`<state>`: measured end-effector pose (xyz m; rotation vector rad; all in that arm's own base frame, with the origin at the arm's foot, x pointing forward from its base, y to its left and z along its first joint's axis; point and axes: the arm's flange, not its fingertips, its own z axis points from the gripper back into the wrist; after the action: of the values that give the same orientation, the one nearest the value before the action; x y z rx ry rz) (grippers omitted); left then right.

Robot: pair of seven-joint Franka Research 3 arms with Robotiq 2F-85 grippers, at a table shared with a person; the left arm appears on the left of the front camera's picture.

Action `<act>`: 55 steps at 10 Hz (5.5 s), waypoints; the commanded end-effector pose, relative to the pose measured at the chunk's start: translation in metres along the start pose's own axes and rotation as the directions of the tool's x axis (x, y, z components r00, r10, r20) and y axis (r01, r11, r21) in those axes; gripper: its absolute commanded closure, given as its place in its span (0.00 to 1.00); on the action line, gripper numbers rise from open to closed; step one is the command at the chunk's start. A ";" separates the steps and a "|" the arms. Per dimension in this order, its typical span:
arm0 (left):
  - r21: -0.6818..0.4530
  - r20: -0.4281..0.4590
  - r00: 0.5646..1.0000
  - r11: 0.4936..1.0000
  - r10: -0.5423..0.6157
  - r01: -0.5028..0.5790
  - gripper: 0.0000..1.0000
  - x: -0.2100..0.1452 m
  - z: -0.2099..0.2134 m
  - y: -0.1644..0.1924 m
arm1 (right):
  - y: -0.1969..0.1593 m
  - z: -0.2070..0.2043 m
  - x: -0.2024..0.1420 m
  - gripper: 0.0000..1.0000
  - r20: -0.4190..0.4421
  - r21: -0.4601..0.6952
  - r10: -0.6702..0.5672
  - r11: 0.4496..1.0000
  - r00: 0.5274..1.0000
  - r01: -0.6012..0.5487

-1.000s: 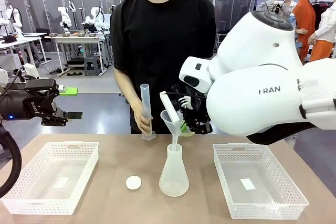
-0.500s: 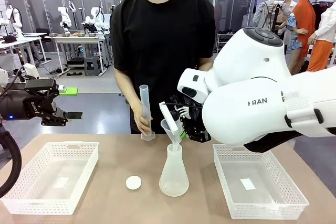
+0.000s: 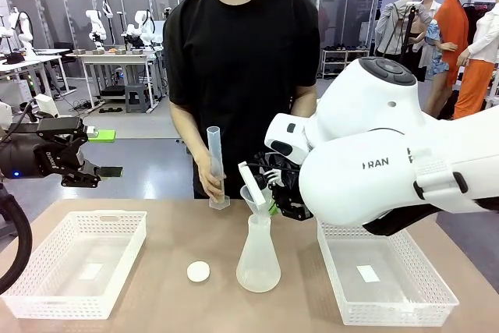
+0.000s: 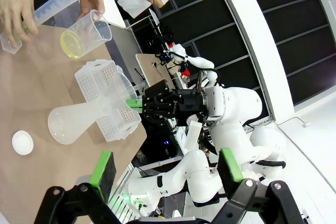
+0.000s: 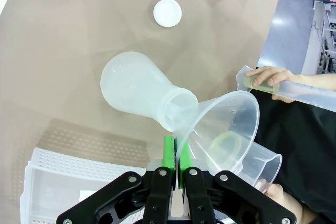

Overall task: Prepare the solutions needed for the experiment.
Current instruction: Pick up the Plastic Funnel and insert it into the Big flask, then once the solution is in the Big flask , pick up the Plastic Funnel and place it back into the right Organizing basket.

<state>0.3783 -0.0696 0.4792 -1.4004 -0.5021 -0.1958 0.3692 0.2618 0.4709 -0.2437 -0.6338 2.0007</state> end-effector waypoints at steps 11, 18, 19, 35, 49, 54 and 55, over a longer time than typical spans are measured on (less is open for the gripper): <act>-0.006 0.000 1.000 1.000 0.000 0.000 0.00 0.000 -0.003 -0.001 | 0.011 0.000 0.006 0.42 0.070 -0.005 0.075 0.997 0.995 -0.074; -0.006 0.000 1.000 1.000 0.000 0.000 0.00 0.000 -0.003 -0.001 | -0.008 0.092 -0.019 0.22 0.132 0.089 -0.043 0.996 0.990 0.032; -0.006 0.000 1.000 1.000 0.000 0.000 0.00 0.000 -0.003 -0.001 | -0.008 0.103 -0.031 0.22 0.075 0.101 -0.094 0.991 0.993 0.087; -0.006 0.000 1.000 1.000 0.000 0.000 0.00 0.000 -0.003 -0.001 | 0.003 0.149 -0.063 0.22 0.080 0.108 -0.527 0.848 0.846 0.519; -0.006 0.000 1.000 1.000 0.000 0.000 0.00 0.000 -0.003 -0.001 | 0.124 0.104 -0.110 0.22 -0.036 0.706 -0.784 -0.459 -0.620 0.539; -0.006 0.000 1.000 1.000 0.000 0.000 0.00 0.000 -0.003 -0.001 | 0.119 0.085 -0.097 0.22 -0.086 0.789 -0.773 -0.437 -0.628 0.431; -0.006 0.000 1.000 1.000 0.000 0.000 0.00 0.000 -0.003 -0.001 | 0.052 0.112 -0.124 0.22 -0.062 0.788 -0.745 -0.444 -0.664 0.426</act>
<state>0.3783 -0.0695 0.4792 -1.4004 -0.5023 -0.1955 0.3463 0.1101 0.5158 1.3011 -0.3936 -0.0250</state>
